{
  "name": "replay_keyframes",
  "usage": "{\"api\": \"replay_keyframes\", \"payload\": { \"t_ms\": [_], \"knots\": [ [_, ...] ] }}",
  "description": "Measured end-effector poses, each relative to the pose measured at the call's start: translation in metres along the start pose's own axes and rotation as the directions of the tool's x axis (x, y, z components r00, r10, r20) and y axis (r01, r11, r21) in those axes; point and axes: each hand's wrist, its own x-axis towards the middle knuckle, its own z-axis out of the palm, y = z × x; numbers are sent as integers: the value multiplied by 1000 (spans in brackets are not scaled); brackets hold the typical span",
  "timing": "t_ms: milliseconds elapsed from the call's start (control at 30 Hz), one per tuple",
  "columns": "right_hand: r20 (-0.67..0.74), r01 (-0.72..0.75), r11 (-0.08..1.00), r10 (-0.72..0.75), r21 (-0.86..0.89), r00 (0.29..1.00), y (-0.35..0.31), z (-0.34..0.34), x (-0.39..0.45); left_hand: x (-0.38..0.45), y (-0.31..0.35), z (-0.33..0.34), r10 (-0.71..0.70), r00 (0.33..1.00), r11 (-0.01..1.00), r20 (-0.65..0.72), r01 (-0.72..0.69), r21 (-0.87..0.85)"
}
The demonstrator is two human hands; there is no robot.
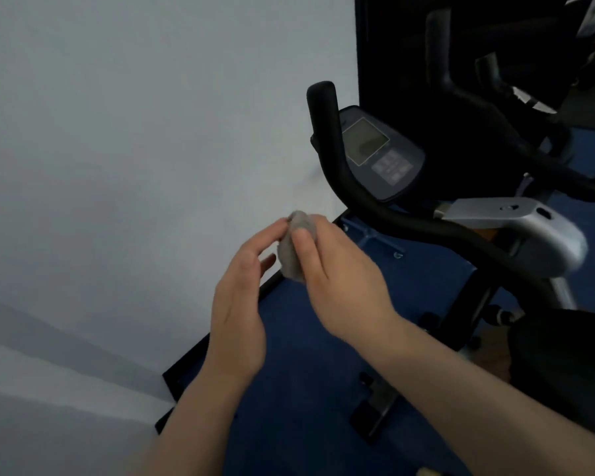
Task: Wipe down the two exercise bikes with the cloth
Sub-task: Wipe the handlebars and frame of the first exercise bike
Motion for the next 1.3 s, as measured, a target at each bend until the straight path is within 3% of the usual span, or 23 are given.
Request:
{"api": "replay_keyframes", "payload": {
  "t_ms": [67,167,233,300,467,600,700,900,1033,1100,1167,1233,1300],
  "knots": [
    [69,14,977,0,-214,998,14,-7,-18,0,-3,-6,7,999,1000,52,-8,17],
    [113,-132,975,154,-179,982,19,-13,-17,5,-7,-11,14,997,1000,78,-14,3],
    [46,-193,980,195,-42,980,7,-6,4,8,-10,-10,28,997,1000,70,-27,-9],
    [-58,-159,987,159,16,985,-5,3,17,6,-13,-7,62,996,998,64,-62,-5],
    [-174,-60,926,-7,-374,985,17,-1,-48,-3,-21,2,147,986,988,72,-150,39],
    [-175,-164,929,110,-332,978,41,-21,-81,-7,-26,17,277,960,949,31,-279,144],
    [-288,-280,864,166,-419,943,27,1,-68,-7,-28,31,393,911,878,121,-411,246],
    [-269,4,906,-130,-423,954,68,-26,-100,-7,-38,35,417,882,804,219,-470,363],
    [-431,-217,918,56,-333,900,48,-4,-89,-3,-34,32,449,881,804,152,-472,362],
    [-378,-258,898,114,-357,919,36,3,-79,7,-33,31,461,883,795,91,-456,400],
    [-235,-176,912,92,-369,968,39,-8,-79,21,-34,24,399,916,835,26,-375,402],
    [-122,-102,919,59,-381,991,47,-19,-86,33,-35,16,308,951,891,34,-301,340],
    [-125,-106,907,59,-408,990,46,-21,-84,37,-37,11,271,960,915,74,-280,292]
  ]
}}
